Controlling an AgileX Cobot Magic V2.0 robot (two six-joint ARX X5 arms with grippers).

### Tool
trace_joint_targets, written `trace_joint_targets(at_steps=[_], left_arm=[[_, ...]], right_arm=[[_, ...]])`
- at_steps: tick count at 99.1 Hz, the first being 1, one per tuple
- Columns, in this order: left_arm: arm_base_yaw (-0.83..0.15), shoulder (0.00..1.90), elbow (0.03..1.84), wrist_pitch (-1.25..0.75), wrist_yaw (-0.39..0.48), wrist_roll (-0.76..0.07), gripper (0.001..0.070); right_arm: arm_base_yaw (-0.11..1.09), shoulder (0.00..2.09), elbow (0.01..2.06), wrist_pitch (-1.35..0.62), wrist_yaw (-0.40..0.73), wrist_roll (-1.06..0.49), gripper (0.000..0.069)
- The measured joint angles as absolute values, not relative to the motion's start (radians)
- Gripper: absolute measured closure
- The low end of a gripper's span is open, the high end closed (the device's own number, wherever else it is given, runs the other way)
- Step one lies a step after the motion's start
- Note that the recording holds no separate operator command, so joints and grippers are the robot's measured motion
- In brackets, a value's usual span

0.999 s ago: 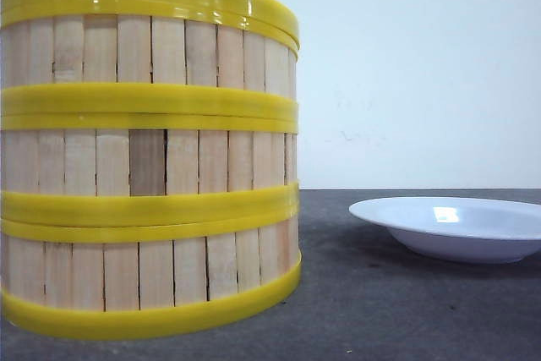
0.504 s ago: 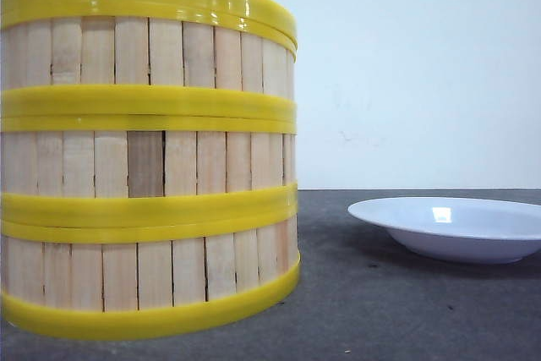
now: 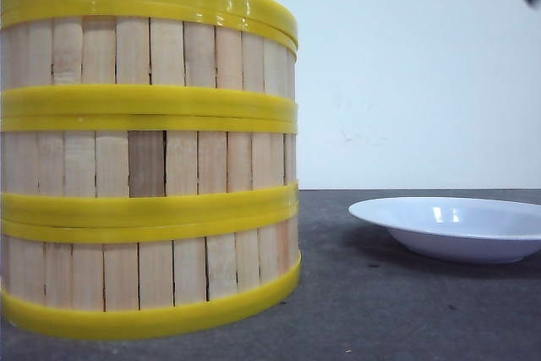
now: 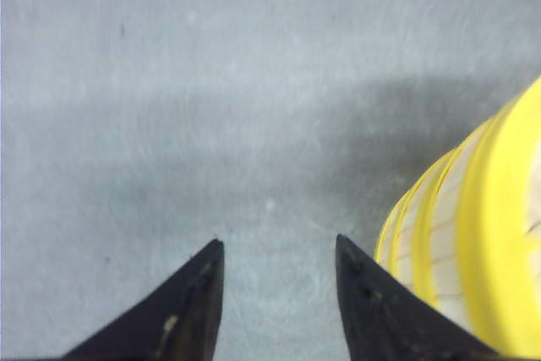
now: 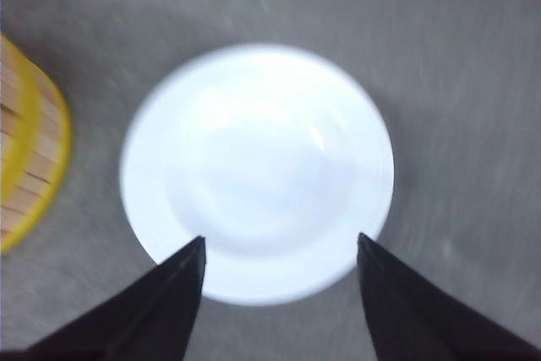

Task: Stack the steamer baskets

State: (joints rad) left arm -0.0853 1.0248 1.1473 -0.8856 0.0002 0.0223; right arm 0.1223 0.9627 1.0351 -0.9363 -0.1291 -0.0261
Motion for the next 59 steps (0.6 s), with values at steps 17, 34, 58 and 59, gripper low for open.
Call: trace_joint_targets(at_steps=[17,34,58,59], left_arm=[[-0.085,0.932,1.04,-0.856,0.006,-0.007,0.0474],[-0.085,0.915,1.01,-0.865,0.024,-0.027,0.0474],[-0.085,0.915,1.01,-0.849,0.025,-0.03,0.0551],[-0.085,0.915,1.01,-0.849,0.025,-0.03,0.0567]], right_arm=[[0.041,0.875,0.887,-0.918,-0.128,0.0,0.0348],[0.033,0.868,0.871,-0.901,-0.131,0.005,0.0348],[0.034,0.868,0.871,-0.9,-0.131,0.011,0.041],[0.034,0.868,0.871,-0.9,-0.131,0.012,0.043]])
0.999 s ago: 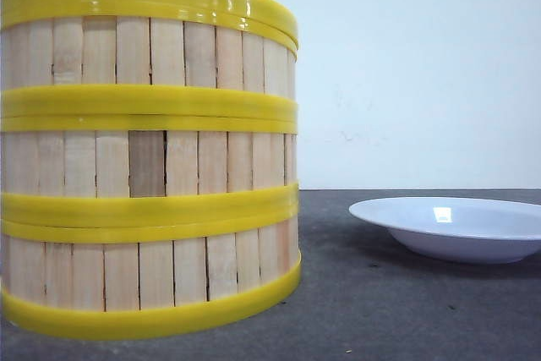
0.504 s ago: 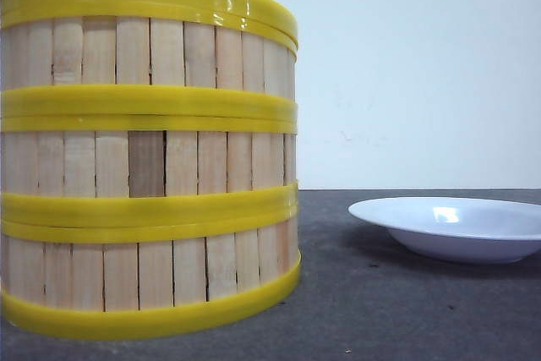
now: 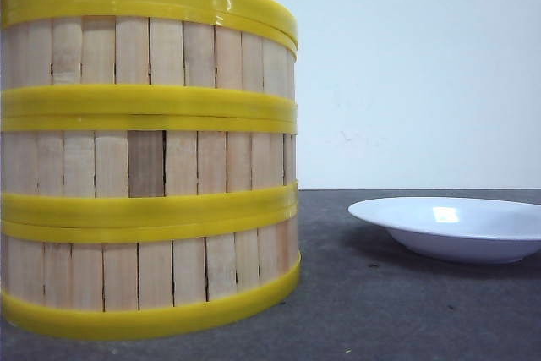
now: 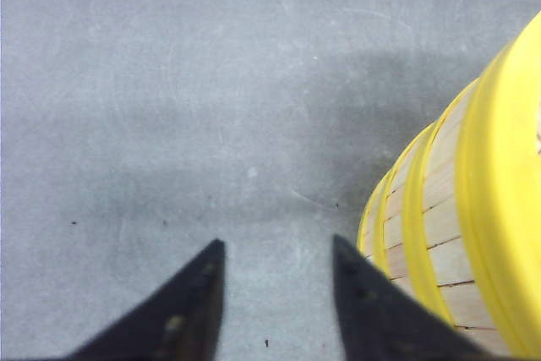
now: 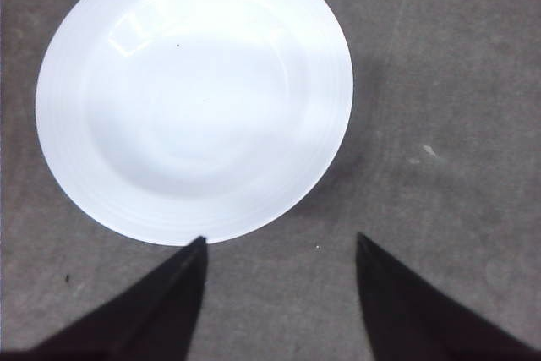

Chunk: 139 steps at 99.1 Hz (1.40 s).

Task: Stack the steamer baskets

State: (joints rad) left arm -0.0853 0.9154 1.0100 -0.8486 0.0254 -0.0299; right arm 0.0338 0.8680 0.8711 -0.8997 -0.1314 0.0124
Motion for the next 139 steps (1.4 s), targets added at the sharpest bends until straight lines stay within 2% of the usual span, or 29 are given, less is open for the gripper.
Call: trace_joint_targets(at_steps=[5,8,13,20,83,94,105,122,139], left_arm=[[-0.085,0.915,1.01,-0.848,0.025,-0.031,0.064],[-0.085,0.915,1.01,-0.848,0.025,-0.031,0.0664],[-0.085,0.915,1.01,-0.848,0.025,-0.031,0.0683],[-0.085,0.916,1.01,-0.849,0.025,-0.031,0.0692],[-0.085,0.916,1.01,-0.845,0.024,-0.038,0.0695],[-0.08,0.882,0.985,-0.809,-0.052,-0.033,0.0695],[-0.067,0.754,0.867,-0.706,-0.076,-0.026,0.0695],[-0.066,0.513,0.572,-0.436,-0.076,-0.039,0.0695],[-0.066,0.284,0.272,-0.267,-0.079,-0.099,0.0695]], right_arm=[[0.034,0.868,0.871,-0.9,-0.132,0.013,0.0555],[0.034,0.868,0.871,-0.9,-0.132,0.014,0.0602],[0.034,0.868,0.871,-0.898,-0.132,0.015,0.0646],[0.034,0.868,0.871,-0.884,-0.131,0.015,0.0671],[0.034,0.868,0.871,-0.862,-0.131,0.035,0.0682],[0.034,0.868,0.871,-0.862,-0.131,0.035,0.0682],[0.034,0.868,0.871,-0.862,-0.131,0.035,0.0682],[0.034,0.868,0.871,-0.862,-0.131,0.035,0.0682],[0.034,0.868,0.871,-0.862,-0.131,0.035,0.0682]])
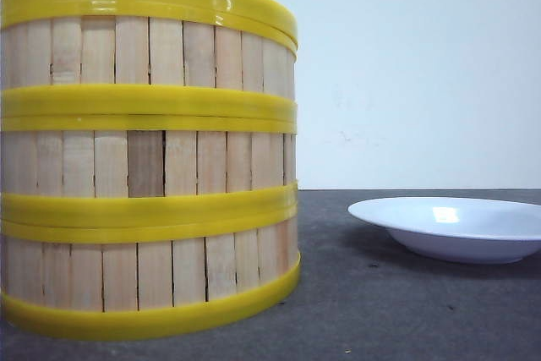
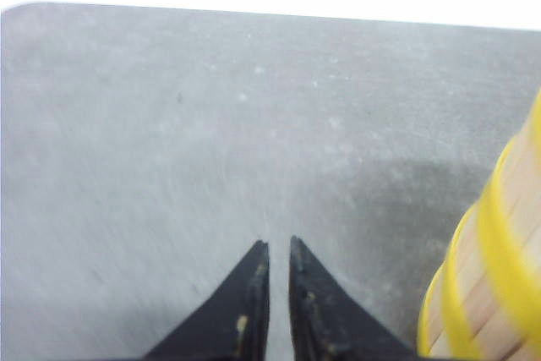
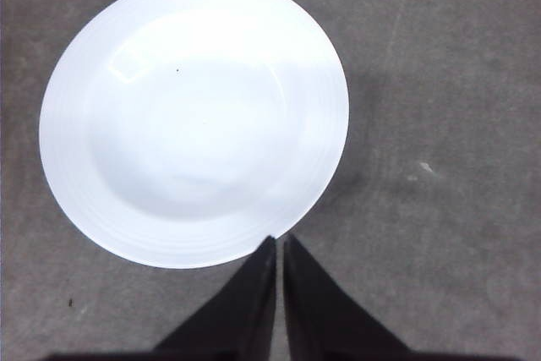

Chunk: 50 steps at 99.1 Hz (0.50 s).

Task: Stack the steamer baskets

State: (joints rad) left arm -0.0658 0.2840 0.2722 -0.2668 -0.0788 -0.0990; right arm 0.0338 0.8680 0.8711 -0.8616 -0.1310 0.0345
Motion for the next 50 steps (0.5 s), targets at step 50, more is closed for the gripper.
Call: trace_joint_targets(at_steps=[50], left_arm=[[-0.073,0.005,0.033,-0.181,-0.072,-0.096,0.0695]], right_arm=[[0.034,0.867,0.871,-0.84,-0.131,0.035,0.0682]])
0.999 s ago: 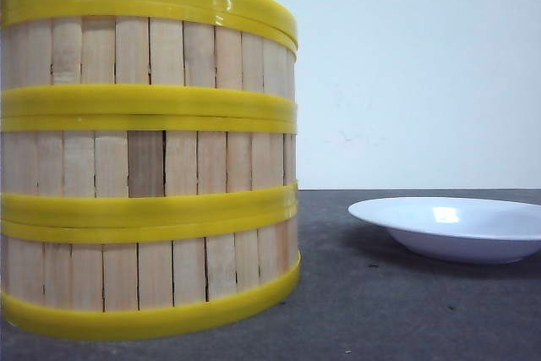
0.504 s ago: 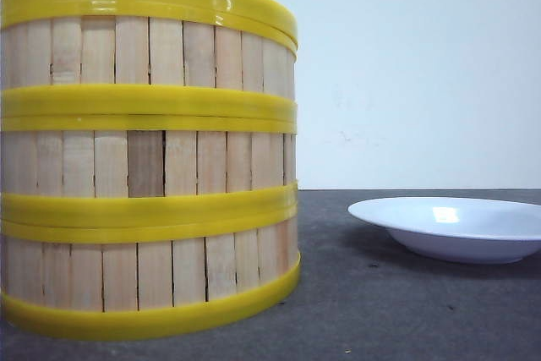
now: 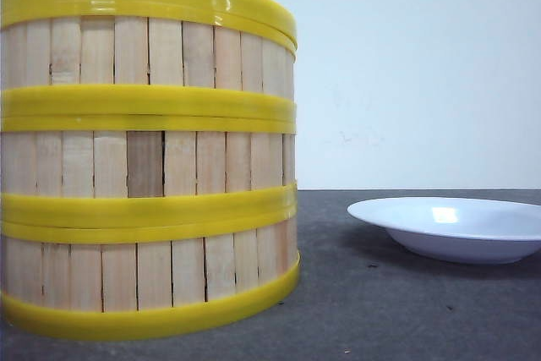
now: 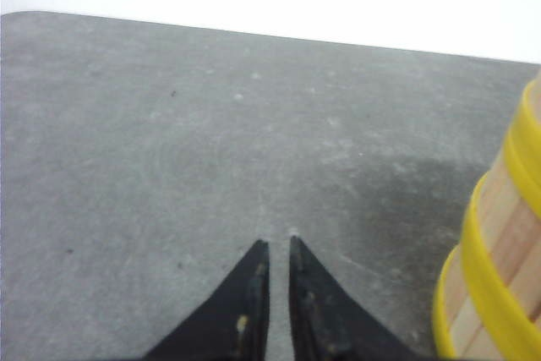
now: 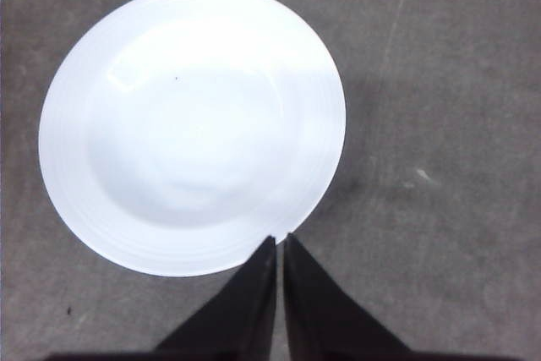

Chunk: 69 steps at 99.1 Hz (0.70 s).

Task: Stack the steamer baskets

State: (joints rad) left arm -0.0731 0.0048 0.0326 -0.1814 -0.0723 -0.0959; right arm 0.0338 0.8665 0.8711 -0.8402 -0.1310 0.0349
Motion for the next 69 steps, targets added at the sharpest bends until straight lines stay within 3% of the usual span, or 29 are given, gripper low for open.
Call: trace_joint_targets(at_steps=[69], left_arm=[[-0.075,0.005,0.033,-0.182,-0.072,-0.09,0.0695]], right_arm=[[0.034,0.867,0.871,-0.689,-0.131,0.035,0.0682]])
